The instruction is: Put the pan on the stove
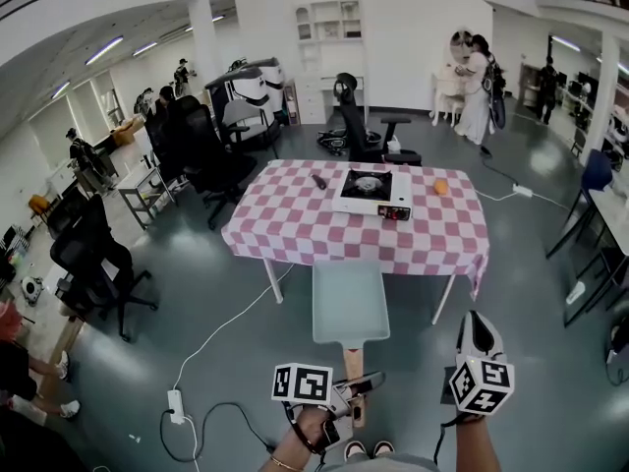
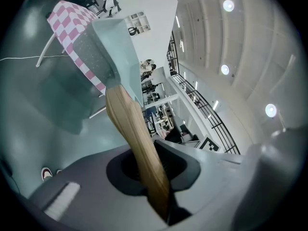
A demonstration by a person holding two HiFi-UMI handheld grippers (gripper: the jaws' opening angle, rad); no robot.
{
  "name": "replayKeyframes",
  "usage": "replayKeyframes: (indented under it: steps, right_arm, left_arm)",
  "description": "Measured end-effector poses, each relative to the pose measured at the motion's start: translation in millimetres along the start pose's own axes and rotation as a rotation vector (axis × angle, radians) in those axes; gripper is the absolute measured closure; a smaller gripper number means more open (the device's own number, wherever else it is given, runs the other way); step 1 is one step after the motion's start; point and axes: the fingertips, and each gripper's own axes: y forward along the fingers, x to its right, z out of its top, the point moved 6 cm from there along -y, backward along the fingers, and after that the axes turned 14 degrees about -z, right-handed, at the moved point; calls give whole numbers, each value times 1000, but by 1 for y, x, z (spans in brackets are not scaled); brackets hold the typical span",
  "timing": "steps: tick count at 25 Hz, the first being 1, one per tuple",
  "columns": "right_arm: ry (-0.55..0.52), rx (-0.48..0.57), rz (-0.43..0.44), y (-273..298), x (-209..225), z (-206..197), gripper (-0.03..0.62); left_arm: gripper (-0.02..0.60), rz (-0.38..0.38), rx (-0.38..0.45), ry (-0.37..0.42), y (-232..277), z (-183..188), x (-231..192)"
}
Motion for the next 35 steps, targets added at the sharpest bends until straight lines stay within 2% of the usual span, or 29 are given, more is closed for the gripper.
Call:
replayKeyframes:
  steps: [12,18,35]
  right_arm:
    - [3,-9,-26,11,-4,-2,585]
    - [12,-17,-15,42,-6,-3,585]
    - [-4,-17,52,201,-12,26,586]
  left_arm:
    - [537,2,-12,-26,-4,16,-12]
    - [537,-2,-12,-30,7,37,-23]
    - [535,31,57,-34,67,158,-61]
